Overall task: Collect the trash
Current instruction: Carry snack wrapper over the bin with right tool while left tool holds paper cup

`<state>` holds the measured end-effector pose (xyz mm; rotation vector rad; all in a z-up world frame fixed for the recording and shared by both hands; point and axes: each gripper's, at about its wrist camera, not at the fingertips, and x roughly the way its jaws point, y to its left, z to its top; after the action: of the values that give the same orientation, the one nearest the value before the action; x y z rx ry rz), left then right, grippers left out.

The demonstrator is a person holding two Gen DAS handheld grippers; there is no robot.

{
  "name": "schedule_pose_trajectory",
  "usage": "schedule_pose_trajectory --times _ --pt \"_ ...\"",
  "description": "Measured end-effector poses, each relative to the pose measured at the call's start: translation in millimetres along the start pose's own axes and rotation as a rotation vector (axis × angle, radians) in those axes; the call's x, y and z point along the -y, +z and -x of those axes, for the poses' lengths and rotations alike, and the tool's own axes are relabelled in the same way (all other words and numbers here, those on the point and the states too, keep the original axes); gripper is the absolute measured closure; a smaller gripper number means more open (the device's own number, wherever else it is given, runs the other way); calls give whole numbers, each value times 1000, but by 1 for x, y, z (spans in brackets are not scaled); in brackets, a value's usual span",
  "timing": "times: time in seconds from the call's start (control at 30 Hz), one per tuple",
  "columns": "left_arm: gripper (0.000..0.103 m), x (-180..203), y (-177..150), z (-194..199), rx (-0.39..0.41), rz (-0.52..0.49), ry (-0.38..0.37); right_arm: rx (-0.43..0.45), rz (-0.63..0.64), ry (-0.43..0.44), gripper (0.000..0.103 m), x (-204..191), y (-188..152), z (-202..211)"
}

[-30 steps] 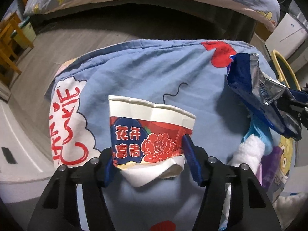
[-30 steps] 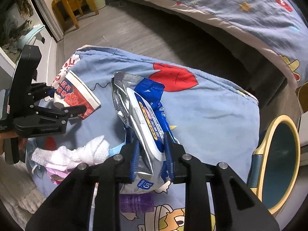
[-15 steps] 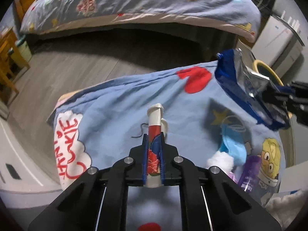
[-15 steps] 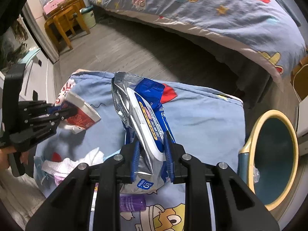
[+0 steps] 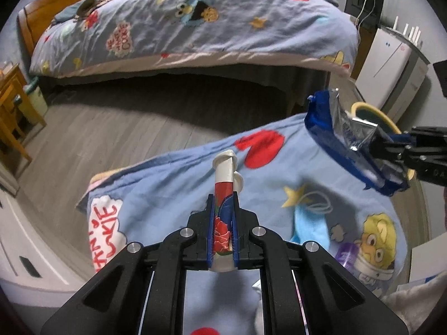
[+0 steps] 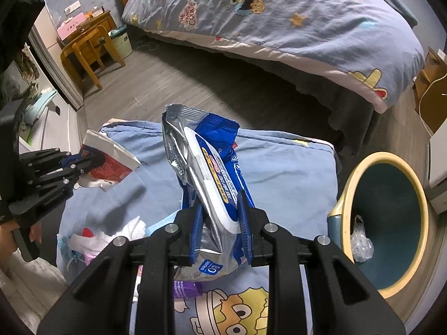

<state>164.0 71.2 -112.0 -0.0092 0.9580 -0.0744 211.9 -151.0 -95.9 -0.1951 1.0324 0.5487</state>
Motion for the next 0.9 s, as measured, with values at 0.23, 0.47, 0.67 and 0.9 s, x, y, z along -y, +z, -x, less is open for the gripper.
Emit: schedule_pose_trajectory --times 0.23,0.47,0.67,0.9 --pt "93 26 13 15 49 -37 -11 36 -29 5 80 17 -1 12" --pt "93 64 29 26 79 -94 -33 67 -73 -1 80 51 -5 23" --pt "93 106 43 23 85 -139 -64 94 -145 -10 80 92 -15 36" --pt "92 167 54 6 72 -205 -121 121 -257 -26 80 139 -29 51"
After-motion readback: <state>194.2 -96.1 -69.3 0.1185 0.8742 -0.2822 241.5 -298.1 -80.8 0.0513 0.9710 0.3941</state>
